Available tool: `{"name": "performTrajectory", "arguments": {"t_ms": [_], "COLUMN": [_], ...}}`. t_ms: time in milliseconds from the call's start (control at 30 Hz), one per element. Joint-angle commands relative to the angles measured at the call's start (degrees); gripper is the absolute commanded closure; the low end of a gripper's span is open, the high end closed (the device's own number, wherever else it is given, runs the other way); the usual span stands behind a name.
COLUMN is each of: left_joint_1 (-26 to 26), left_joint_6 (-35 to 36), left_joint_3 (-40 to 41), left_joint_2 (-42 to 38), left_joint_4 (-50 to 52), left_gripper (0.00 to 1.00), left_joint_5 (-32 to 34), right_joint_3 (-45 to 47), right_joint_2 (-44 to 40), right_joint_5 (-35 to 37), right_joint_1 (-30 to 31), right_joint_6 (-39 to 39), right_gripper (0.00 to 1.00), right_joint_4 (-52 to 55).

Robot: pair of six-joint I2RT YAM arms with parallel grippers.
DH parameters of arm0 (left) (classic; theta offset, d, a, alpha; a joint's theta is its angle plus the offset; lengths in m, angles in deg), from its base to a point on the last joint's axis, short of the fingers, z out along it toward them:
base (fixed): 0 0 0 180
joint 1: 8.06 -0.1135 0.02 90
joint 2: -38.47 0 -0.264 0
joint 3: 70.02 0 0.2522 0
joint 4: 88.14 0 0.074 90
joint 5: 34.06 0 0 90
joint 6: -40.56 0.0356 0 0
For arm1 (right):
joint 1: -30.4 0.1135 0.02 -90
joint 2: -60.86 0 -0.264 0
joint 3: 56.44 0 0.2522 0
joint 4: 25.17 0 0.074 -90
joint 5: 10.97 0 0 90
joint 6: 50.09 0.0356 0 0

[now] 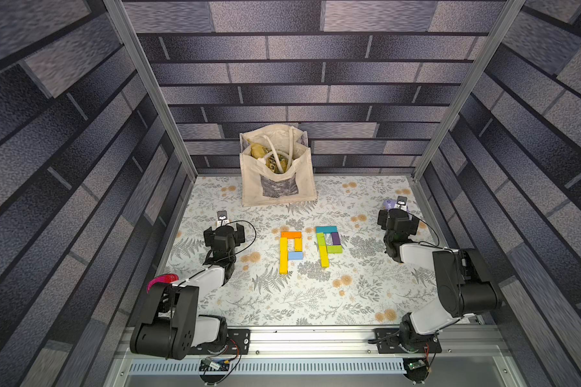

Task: Assemble the letter p with building blocks
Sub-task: Reset both arms

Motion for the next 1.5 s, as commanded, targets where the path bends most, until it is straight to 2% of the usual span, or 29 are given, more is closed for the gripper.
{"name": "performTrajectory", "arguments": {"t_ms": [0,100,167,233,333,467,567,600,667,733,833,933,1000,1033,1067,1100,1133,1167,1200,1267,1300,1333,1467], "left_joint_1": [-0.7,-2.4,-5.2,-5.6,-5.1,-4.3,-2.3,-1.3,0.6,-0.6,-1.1,-2.5,-5.6,-8.6,-9.2,-8.1,-6.8,-5.3,-5.9,-7.0,-7.0,-7.0,-7.4], "left_joint_6": [1.5,-1.3,-5.1,-4.9,-5.4,-4.7,0.9,3.4,4.5,3.5,2.9,1.6,-2.2,-4.3,-4.6,-3.5,-1.6,-0.8,-2.3,-2.6,-3.0,-2.8,-3.3], "left_joint_3": [1.6,4.7,5.0,3.8,3.7,2.0,0.4,0.5,-0.6,0.5,-0.3,-2.5,-6.5,-8.1,-6.7,-2.8,0.9,1.0,-0.6,-0.8,-1.4,-1.0,-1.6], "left_joint_2": [-0.8,-3.8,-4.1,-1.6,-1.2,0.7,5.2,8.4,9.5,9.3,9.4,10.0,12.5,12.3,11.8,12.1,15.1,15.3,12.8,14.4,13.2,13.8,13.6], "left_joint_4": [-1.8,-6.7,-7.9,-7.3,-7.0,-6.0,-9.4,-12.9,-12.2,-14.1,-12.6,-8.9,-4.0,0.0,-2.2,-8.8,-20.7,-20.9,-13.1,-15.7,-12.1,-14.4,-12.7], "left_gripper": [0.00,0.00,0.00,0.00,0.00,0.00,0.00,0.00,0.00,0.00,0.00,0.00,0.00,0.00,0.00,0.00,0.00,0.00,0.00,0.00,0.00,0.00,0.00], "left_joint_5": [-0.8,-2.7,-7.2,-7.0,-8.0,-6.1,-6.8,-6.9,-3.3,-4.6,-5.2,-6.7,-7.8,-12.9,-13.5,-13.0,-11.1,-8.2,-9.6,-10.8,-10.9,-10.9,-11.6], "right_joint_3": [2.3,2.8,1.8,-1.5,-3.5,1.6,4.8,3.7,7.5,11.3,12.3,9.7,10.1,10.0,9.7,9.9,9.9,10.0,10.0,10.1,10.1,10.2,10.2], "right_joint_2": [1.7,-4.9,-7.6,-7.9,-10.3,-13.4,-9.2,-9.4,-9.6,-7.6,-7.4,-6.4,-6.7,-6.5,-6.4,-6.4,-6.5,-6.6,-6.6,-6.6,-6.7,-6.7,-6.8], "right_joint_5": [-0.3,0.4,-3.3,-8.4,-10.7,-12.2,-11.7,-11.0,-10.6,-10.2,-14.3,-15.3,-15.3,-15.3,-15.3,-15.3,-15.3,-15.2,-15.1,-15.1,-15.0,-15.1,-15.0], "right_joint_1": [-0.2,-0.6,-1.6,-1.9,-1.8,-1.9,-1.9,-1.6,-1.6,-1.7,-1.5,-1.1,-1.0,-1.0,-0.9,-1.0,-0.9,-0.9,-0.9,-0.8,-0.8,-0.8,-0.8], "right_joint_6": [-2.2,-1.3,0.5,0.1,2.1,5.0,5.3,5.8,5.1,4.8,3.0,2.1,2.0,2.0,2.0,2.0,2.0,1.9,1.9,1.9,1.9,1.9,1.8], "right_gripper": [0.00,0.00,0.00,0.00,0.00,0.00,0.00,0.00,0.00,0.00,0.00,0.00,0.00,0.00,0.00,0.00,0.00,0.00,0.00,0.00,0.00,0.00,0.00], "right_joint_4": [-11.1,-6.3,-1.3,7.9,18.3,17.3,11.9,15.0,4.9,-4.5,-6.3,-1.9,-2.6,-2.5,-2.2,-2.3,-2.4,-2.6,-2.6,-2.6,-2.7,-2.8,-2.8]}}
